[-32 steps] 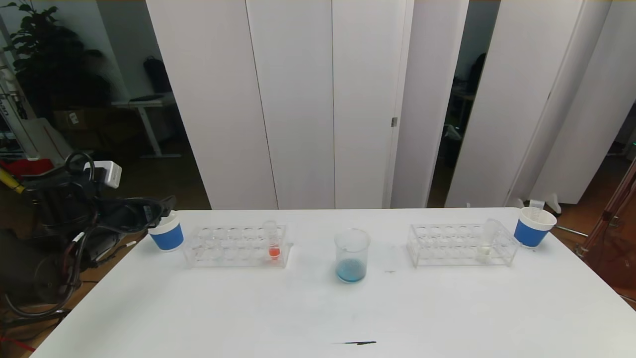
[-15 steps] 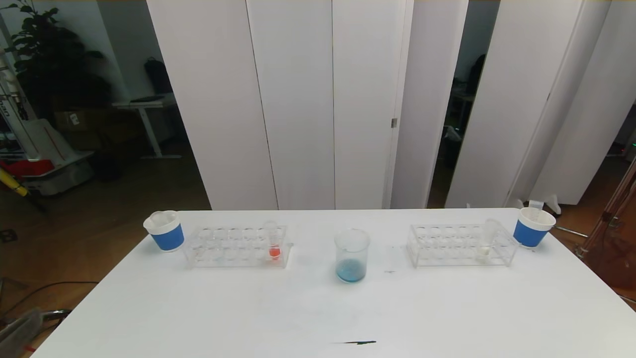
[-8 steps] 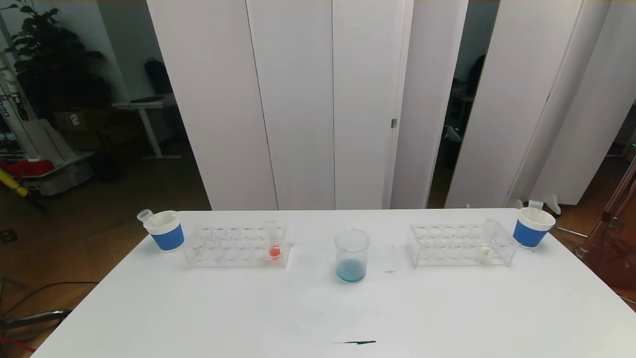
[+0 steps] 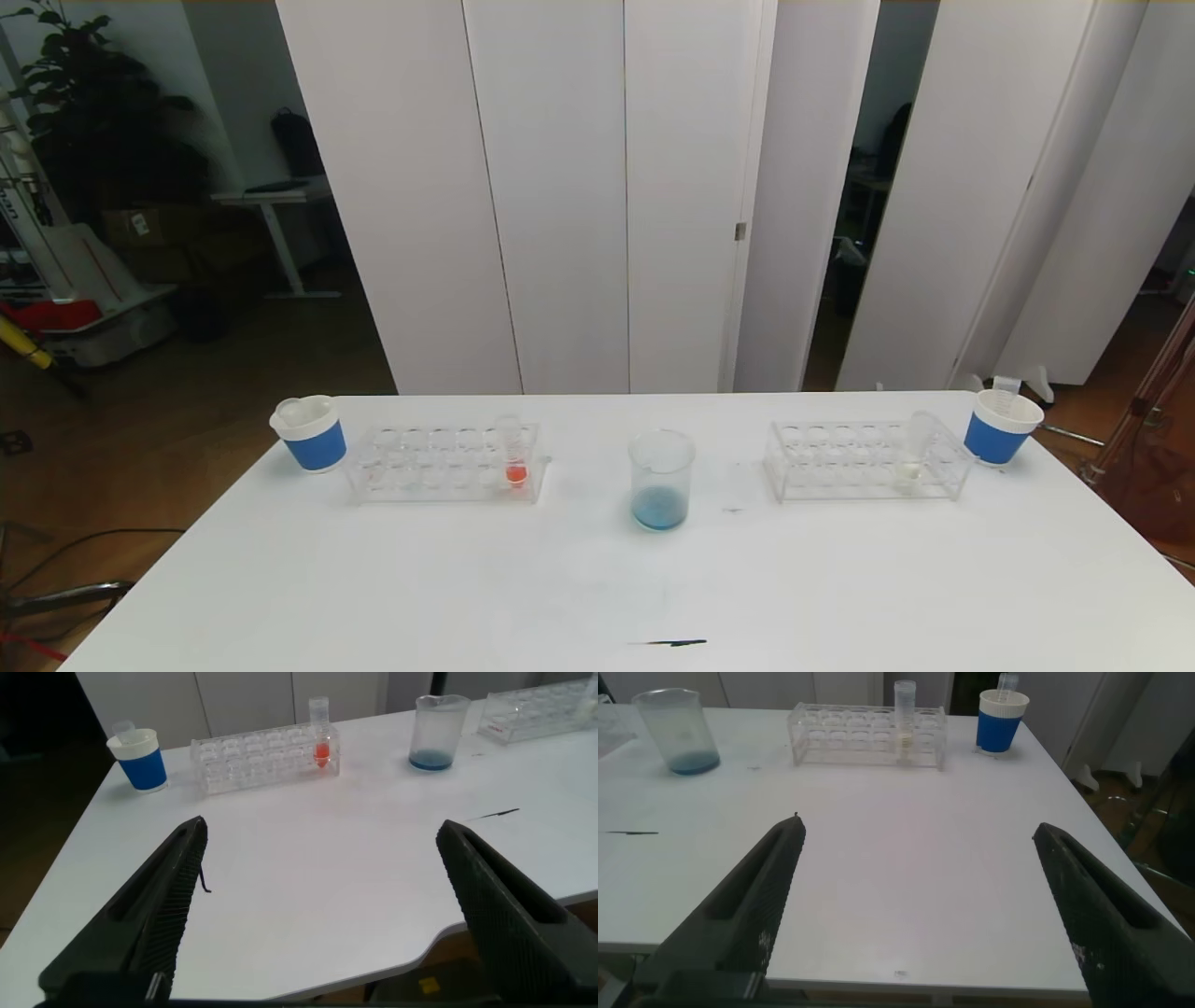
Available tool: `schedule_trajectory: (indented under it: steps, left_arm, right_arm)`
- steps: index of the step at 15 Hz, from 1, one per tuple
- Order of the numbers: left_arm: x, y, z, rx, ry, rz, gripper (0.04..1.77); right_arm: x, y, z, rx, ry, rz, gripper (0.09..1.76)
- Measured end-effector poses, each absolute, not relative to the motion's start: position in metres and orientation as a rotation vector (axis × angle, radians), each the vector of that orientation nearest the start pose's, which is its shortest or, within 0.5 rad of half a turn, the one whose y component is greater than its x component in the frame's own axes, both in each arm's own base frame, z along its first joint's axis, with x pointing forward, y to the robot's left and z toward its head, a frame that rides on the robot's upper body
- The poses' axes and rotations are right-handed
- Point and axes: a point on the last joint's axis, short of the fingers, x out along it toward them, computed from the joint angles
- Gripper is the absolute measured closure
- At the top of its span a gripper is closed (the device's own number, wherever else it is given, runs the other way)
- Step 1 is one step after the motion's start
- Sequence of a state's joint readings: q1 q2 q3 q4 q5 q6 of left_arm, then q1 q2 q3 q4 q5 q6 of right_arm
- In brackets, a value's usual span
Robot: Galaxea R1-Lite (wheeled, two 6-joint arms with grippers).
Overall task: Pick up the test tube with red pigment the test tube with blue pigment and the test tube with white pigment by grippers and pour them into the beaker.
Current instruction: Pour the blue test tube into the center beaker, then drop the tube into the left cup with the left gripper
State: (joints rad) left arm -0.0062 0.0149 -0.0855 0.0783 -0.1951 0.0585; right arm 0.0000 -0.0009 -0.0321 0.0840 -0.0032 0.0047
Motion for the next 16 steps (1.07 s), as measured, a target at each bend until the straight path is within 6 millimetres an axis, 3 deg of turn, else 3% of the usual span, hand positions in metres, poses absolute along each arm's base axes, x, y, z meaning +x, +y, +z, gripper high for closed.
schedule_trajectory:
  steps: [9,16]
  left_arm:
    - [-0.028,-0.002,0.084,-0.002,0.014,-0.079,0.06]
    - [-0.030,-0.003,0.092,0.017,-0.023,-0.124,0.06]
  right_arm:
    - [-0.026,0.000,0.076,0.004,0.051,-0.003,0.10]
    - [-0.026,0.000,0.076,0.004,0.050,-0.003,0.10]
